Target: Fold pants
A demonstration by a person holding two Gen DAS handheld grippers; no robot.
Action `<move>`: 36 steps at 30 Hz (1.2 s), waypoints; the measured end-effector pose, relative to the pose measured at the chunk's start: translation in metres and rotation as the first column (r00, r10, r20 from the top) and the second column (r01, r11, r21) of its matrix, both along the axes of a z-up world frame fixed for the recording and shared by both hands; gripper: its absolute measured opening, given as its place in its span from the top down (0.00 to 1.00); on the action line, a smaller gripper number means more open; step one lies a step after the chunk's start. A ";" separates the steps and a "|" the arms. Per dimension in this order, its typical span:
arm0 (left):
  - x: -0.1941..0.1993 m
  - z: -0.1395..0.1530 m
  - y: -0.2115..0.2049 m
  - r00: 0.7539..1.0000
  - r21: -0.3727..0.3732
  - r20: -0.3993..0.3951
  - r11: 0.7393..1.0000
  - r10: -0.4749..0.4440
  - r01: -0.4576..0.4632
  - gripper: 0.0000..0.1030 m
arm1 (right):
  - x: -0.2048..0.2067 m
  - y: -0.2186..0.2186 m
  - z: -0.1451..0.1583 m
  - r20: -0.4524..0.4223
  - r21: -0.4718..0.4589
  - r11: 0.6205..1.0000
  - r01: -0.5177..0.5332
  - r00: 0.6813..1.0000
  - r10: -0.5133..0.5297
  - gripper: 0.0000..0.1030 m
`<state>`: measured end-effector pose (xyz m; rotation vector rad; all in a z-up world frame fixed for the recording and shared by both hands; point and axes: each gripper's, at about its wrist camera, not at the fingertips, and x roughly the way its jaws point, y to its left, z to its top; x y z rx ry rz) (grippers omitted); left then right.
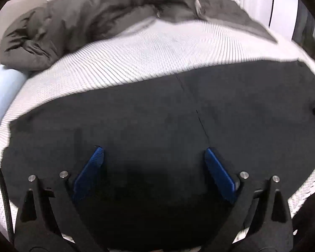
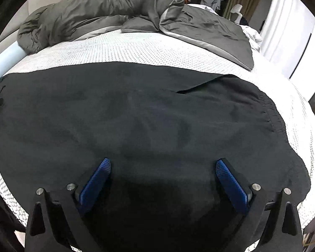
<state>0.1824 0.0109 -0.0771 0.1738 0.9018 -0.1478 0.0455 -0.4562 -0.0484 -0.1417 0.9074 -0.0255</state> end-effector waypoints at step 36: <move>0.020 0.046 0.016 0.985 -0.053 0.022 0.984 0.171 -0.170 0.03 | -0.007 -0.005 0.011 0.014 0.078 0.996 -0.033 0.999 0.032 0.01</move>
